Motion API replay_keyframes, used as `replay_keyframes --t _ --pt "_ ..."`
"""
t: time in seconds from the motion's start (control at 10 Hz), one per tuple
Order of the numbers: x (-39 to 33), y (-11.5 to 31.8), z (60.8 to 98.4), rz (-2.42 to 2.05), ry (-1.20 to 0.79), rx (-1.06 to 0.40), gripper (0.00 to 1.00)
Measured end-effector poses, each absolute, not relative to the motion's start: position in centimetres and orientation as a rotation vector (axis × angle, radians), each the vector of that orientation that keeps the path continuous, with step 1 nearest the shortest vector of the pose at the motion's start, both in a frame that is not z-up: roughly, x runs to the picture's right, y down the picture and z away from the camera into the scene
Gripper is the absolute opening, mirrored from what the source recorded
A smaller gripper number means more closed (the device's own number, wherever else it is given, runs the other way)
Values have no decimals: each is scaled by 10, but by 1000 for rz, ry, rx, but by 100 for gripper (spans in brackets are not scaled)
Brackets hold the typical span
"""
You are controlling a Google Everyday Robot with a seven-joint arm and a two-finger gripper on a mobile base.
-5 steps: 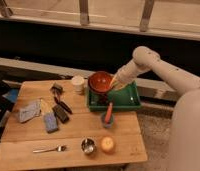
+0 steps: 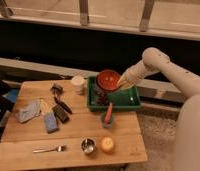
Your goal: Stack bowls into tray
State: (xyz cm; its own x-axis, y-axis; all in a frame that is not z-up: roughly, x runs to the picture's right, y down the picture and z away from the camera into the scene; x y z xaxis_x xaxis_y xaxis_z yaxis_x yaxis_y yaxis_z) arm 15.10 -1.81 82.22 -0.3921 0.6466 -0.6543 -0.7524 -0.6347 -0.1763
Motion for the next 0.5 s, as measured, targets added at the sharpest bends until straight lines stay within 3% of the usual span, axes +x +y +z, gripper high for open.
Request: replay_keyframes --t 0.5 --pt "195 -33 846 2222 228 -766 19"
